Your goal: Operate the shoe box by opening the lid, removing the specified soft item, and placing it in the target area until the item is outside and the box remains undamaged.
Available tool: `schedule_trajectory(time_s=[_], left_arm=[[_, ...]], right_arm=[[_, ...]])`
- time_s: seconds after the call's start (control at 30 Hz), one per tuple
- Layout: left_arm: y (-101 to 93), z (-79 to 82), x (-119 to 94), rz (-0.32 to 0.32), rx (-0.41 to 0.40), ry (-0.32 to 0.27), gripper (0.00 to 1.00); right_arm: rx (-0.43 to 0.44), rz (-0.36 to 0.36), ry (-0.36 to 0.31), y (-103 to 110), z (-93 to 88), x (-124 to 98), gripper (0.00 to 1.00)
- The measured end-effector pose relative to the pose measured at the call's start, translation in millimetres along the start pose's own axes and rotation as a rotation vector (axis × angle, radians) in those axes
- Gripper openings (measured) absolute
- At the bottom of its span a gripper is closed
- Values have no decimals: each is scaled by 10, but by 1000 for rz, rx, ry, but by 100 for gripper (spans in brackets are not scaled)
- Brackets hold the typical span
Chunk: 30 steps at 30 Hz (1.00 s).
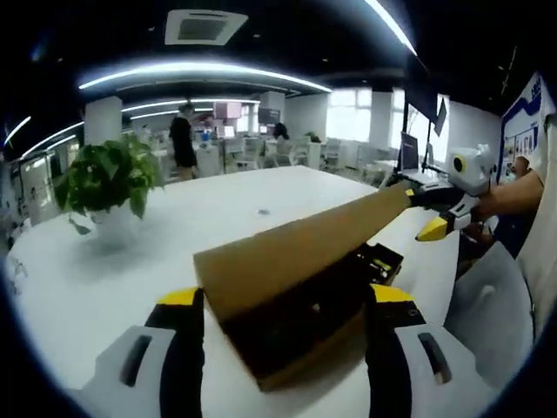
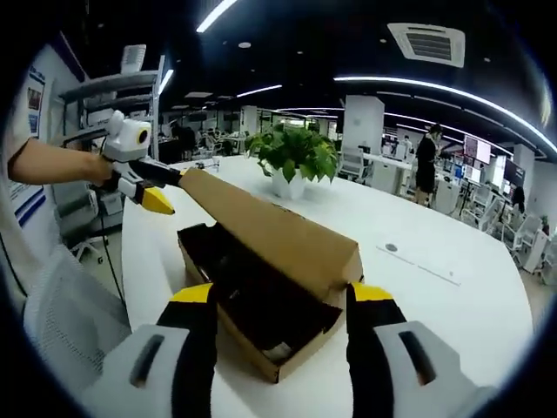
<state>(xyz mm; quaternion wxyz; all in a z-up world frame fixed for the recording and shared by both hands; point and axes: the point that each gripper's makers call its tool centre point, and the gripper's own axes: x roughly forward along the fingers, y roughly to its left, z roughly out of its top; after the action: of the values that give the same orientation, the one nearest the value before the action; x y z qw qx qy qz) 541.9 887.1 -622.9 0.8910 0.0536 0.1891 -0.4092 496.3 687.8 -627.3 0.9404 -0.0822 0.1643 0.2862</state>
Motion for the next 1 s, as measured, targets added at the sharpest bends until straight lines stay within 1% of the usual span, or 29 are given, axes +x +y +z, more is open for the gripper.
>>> schedule_trajectory(time_s=[0.13,0.23,0.33,0.63,1.0], left_arm=[[76,106,40,26,15,-15,72],[189,175,74,70,24,-22,64],[295,230,102,108,27,-28,54],[506,373,178,171,22,-52,38],[728,498,275,237,29,-61,22]], right_arm=[[-13,-7,-15,-79,93,34,56],[-23,-11,-22,-131,142,57,56],[-32,-15,-28,-193,194,88,55],[-43,-27,-44,-364,328,174,52],[-45,-38,-57,-532,421,265,48]])
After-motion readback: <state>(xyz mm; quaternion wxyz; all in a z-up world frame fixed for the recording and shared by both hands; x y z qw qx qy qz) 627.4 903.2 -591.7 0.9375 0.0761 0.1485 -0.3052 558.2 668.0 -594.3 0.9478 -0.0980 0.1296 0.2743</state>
